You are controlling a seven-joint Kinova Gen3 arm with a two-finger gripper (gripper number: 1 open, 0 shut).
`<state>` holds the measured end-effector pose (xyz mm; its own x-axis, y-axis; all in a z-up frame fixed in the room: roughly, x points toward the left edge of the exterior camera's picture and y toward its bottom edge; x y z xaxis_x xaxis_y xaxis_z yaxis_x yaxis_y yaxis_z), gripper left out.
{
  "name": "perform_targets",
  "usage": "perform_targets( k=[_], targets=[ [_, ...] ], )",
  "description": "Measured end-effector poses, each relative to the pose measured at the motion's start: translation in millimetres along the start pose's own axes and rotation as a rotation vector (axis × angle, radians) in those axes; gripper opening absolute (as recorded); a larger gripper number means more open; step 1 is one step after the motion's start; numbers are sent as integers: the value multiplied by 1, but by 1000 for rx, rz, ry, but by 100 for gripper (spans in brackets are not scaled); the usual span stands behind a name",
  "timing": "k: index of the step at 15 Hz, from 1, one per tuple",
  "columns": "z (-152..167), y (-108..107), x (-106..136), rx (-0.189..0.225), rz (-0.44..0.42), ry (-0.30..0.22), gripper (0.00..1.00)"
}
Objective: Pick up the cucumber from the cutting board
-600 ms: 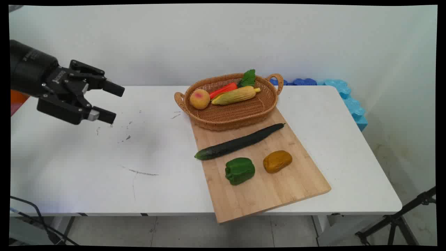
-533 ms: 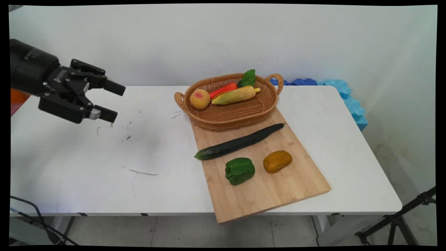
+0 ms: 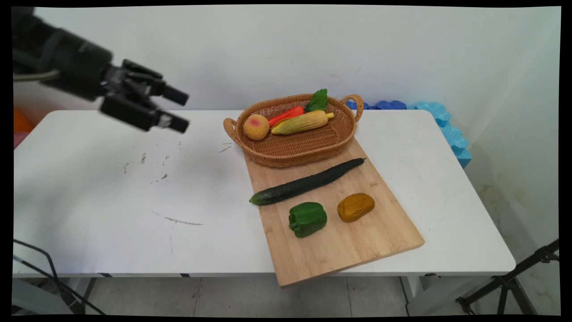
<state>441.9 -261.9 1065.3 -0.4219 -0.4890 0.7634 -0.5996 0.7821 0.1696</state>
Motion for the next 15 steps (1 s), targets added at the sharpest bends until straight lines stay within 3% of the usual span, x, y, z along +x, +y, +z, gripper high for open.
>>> perform_targets(
  k=[5,8,15],
  targets=[
    [51,-7,44,57,-53,-64,100],
    [93,-13,61,93,-84,-138,100],
    [195,-20,63,163,-136,-309,100]
  ],
)
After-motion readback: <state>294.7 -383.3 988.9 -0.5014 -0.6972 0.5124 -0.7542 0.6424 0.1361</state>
